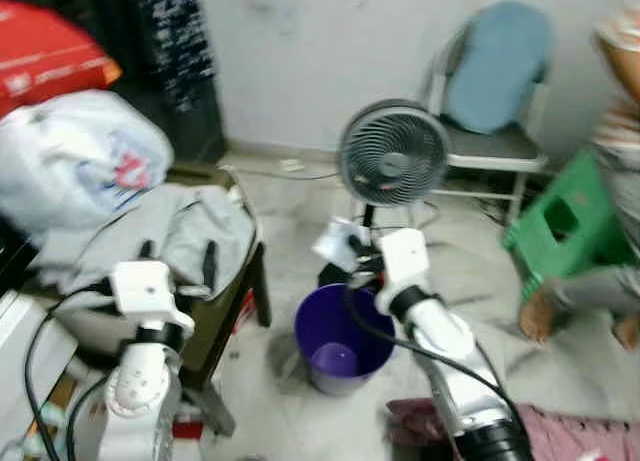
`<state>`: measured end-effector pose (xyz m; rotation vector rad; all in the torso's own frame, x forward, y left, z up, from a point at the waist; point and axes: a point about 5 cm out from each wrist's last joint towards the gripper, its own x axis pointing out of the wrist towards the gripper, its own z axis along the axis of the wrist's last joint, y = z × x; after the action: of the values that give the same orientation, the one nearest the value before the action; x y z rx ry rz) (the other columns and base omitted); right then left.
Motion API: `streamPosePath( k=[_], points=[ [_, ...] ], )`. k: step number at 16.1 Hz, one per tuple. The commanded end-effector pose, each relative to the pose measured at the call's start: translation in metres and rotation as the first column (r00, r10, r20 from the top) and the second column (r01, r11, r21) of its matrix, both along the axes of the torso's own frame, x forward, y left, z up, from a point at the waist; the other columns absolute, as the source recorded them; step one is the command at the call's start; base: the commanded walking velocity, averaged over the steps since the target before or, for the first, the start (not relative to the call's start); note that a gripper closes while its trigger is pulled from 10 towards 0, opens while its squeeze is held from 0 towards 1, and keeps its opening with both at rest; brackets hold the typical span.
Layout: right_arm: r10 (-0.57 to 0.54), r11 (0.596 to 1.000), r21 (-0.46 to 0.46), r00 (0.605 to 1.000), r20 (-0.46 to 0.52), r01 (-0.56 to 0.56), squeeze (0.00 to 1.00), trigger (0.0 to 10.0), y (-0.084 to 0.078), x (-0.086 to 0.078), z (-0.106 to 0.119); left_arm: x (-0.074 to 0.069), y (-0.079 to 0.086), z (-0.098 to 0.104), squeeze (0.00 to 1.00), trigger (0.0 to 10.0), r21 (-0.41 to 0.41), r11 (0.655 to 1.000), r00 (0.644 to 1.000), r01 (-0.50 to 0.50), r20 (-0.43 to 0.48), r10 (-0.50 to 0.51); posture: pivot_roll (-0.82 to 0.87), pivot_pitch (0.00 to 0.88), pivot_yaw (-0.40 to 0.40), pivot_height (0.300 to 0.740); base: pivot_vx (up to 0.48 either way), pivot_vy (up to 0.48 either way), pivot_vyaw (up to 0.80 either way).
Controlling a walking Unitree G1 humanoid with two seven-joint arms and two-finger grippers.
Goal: Clean up the room
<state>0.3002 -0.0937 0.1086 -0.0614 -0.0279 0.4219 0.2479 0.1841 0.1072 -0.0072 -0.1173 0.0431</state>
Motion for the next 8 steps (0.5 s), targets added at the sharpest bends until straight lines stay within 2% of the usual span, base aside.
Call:
streamPosePath(
  k=[1, 2, 3, 5, 8],
  points=[
    [-0.030, 0.999, -0.012, 0.999, 0.045, 0.030, 0.00, 10.0, 0.002, 0.004, 0.010, -0.001, 0.008, 0.007, 0.00, 10.0, 0.019, 0.999, 1.000, -0.027, 0.011, 0.027, 0.02, 0.017, -0.036, 0.740, 0.000, 0.000, 0.55],
    [-0.102, 0.995, 0.011, 0.993, 0.053, 0.101, 0.00, 10.0, -0.008, 0.005, 0.014, -0.003, 0.010, 0.009, 0.00, 10.0, 0.025, 0.999, 0.999, -0.033, 0.019, 0.032, 0.03, 0.014, -0.029, 0.740, 0.000, 0.000, 0.00],
    [-0.222, 0.975, 0.029, 0.974, 0.051, 0.220, 0.00, 10.0, -0.030, -0.003, 0.012, -0.004, 0.010, 0.011, 0.00, 10.0, 0.010, 1.000, 1.000, -0.004, 0.028, 0.004, 0.02, 0.015, -0.023, 0.740, 0.000, 0.000, 0.00],
    [-0.287, 0.958, 0.021, 0.956, 0.052, 0.287, 0.00, 10.0, -0.047, -0.016, 0.008, -0.003, 0.009, 0.009, 0.00, 10.0, -0.002, 1.000, 1.000, 0.011, 0.019, -0.010, -0.01, 0.015, -0.011, 0.740, 0.000, 0.000, 0.00],
    [-0.419, 0.908, -0.009, 0.907, 0.036, 0.420, 0.00, 10.0, -0.075, -0.041, 0.004, 0.003, -0.001, 0.003, 0.00, 10.0, 0.009, 1.000, 1.000, 0.012, -0.013, -0.011, -0.05, 0.020, 0.007, 0.740, 0.000, 0.000, 0.00]
  ],
)
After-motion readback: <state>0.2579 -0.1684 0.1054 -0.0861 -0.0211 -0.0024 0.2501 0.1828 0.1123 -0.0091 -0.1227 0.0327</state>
